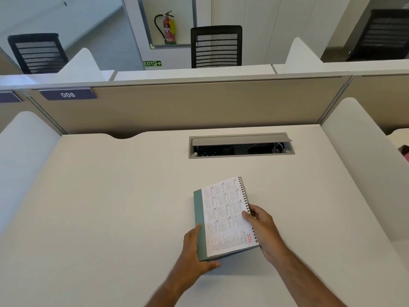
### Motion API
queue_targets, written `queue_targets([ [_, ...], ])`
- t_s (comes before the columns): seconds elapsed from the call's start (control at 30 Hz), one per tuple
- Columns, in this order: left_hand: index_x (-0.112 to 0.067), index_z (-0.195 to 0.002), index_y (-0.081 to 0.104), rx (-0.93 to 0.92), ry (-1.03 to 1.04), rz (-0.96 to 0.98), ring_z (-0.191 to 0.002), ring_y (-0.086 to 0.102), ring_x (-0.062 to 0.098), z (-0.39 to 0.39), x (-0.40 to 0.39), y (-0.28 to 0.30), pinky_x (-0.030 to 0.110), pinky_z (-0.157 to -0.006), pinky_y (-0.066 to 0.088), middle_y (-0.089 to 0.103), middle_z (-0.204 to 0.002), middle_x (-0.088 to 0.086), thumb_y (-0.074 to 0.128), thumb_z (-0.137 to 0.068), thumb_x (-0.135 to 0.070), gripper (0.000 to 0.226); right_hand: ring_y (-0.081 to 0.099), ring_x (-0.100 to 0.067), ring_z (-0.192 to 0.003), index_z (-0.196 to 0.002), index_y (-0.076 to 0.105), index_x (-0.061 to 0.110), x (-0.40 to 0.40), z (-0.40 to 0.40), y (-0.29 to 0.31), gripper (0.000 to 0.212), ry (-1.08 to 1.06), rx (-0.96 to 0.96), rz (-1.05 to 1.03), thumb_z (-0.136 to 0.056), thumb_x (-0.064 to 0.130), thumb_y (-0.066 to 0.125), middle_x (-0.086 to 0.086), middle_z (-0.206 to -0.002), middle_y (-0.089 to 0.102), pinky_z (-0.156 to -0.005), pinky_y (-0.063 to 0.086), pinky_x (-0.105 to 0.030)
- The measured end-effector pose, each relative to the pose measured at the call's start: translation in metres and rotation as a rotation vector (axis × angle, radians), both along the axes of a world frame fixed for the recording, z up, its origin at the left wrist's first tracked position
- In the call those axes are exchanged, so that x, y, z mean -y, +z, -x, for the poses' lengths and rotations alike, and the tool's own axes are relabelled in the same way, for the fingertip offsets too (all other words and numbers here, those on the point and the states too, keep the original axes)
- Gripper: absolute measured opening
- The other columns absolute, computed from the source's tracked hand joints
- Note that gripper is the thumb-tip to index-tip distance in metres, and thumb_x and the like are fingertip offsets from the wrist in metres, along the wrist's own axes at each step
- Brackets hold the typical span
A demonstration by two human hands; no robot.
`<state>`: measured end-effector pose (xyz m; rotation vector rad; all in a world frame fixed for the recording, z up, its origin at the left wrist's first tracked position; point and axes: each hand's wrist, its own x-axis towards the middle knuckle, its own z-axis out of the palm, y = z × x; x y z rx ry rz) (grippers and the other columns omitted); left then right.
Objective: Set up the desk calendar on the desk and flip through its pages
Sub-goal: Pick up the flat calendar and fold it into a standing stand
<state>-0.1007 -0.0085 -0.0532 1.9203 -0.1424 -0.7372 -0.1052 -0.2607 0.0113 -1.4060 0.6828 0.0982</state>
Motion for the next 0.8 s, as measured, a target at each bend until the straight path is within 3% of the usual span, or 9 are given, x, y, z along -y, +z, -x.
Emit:
queue_targets([
  [0.13,-0.051,-0.154,0.023,0.009,0.067,0.041,-0.136,0.048,0.009,-0.001,-0.003,0.005,0.009,-0.087,0.056,0.033,-0.147,-0.031,0.094,-0.078,-0.043,0.105,0.077,-0.02,-0.101,-0.12,0.07,0.024,-0.009,-0.004,0.014,0.021,0.007,0.007,0.003,-0.102,0.017,0.063,0.003,-0.111,0.079,-0.088,0.062,-0.054],
  [0.27,-0.049,-0.157,0.029,0.018,0.054,0.029,-0.131,0.058,0.024,-0.001,-0.014,0.008,0.013,-0.086,0.058,0.047,-0.148,-0.024,0.086,-0.084,-0.053,0.094,0.076,-0.014,-0.1,-0.12,0.067,0.024,-0.016,-0.008,0.026,0.022,0.019,0.011,0.022,-0.099,0.017,0.066,0.004,-0.114,0.076,-0.09,0.062,-0.047],
  [0.33,-0.045,-0.159,0.036,0.021,0.076,0.055,-0.129,0.062,0.024,-0.002,-0.019,0.01,0.016,-0.089,0.059,0.055,-0.148,-0.022,0.085,-0.086,-0.054,0.088,0.076,-0.01,-0.099,-0.119,0.064,0.027,-0.02,-0.009,0.03,0.022,0.036,0.015,0.032,-0.098,0.02,0.068,0.007,-0.114,0.075,-0.091,0.062,-0.044],
  [0.43,-0.044,-0.153,0.05,0.038,0.148,0.13,-0.128,0.066,0.012,-0.002,-0.026,0.02,0.019,-0.092,0.059,0.067,-0.142,-0.027,0.082,-0.086,-0.047,0.075,0.076,-0.006,-0.097,-0.12,0.06,0.028,-0.027,-0.011,0.037,0.023,0.062,0.042,0.036,-0.098,0.027,0.068,0.009,-0.116,0.074,-0.078,0.063,-0.031],
  [0.5,-0.042,-0.149,0.055,0.077,0.173,0.137,-0.129,0.065,0.006,-0.002,-0.03,0.024,0.025,-0.096,0.06,0.068,-0.138,-0.032,0.07,-0.086,-0.039,0.065,0.075,-0.006,-0.098,-0.121,0.058,0.027,-0.031,-0.013,0.041,0.026,0.079,0.069,0.018,-0.098,0.032,0.068,0.008,-0.119,0.072,-0.069,0.06,-0.022],
  [0.57,-0.036,-0.145,0.061,0.128,0.21,0.128,-0.128,0.065,0.003,-0.003,-0.034,0.026,0.03,-0.1,0.06,0.069,-0.136,-0.031,0.059,-0.089,-0.021,0.058,0.074,-0.005,-0.101,-0.124,0.055,0.028,-0.035,-0.016,0.043,0.031,0.101,0.079,0.0,-0.098,0.039,0.067,0.007,-0.123,0.071,-0.07,0.059,-0.021],
  [0.63,-0.033,-0.141,0.066,0.174,0.261,0.116,-0.127,0.066,0.001,-0.004,-0.037,0.028,0.021,-0.101,0.056,0.072,-0.134,-0.028,0.053,-0.099,0.001,0.056,0.072,-0.001,-0.104,-0.128,0.052,0.031,-0.036,-0.018,0.043,0.035,0.129,0.083,-0.006,-0.099,0.047,0.064,0.007,-0.126,0.069,-0.072,0.06,-0.022],
  [0.7,-0.03,-0.14,0.069,0.153,0.334,0.142,-0.128,0.066,0.001,-0.008,-0.041,0.03,0.017,-0.102,0.053,0.074,-0.135,-0.022,0.048,-0.106,0.008,0.055,0.069,-0.001,-0.109,-0.135,0.047,0.035,-0.038,-0.023,0.042,0.041,0.146,0.084,-0.015,-0.1,0.054,0.057,0.009,-0.13,0.067,-0.076,0.062,-0.026],
  [0.8,-0.024,-0.138,0.073,0.082,0.405,0.217,-0.124,0.072,0.016,-0.013,-0.047,0.028,0.04,-0.104,0.059,0.077,-0.134,-0.008,0.041,-0.111,0.005,0.05,0.062,-0.01,-0.123,-0.145,0.039,0.037,-0.039,-0.032,0.042,0.049,0.114,0.103,-0.013,-0.102,0.058,0.048,0.011,-0.14,0.055,-0.087,0.062,-0.035],
])
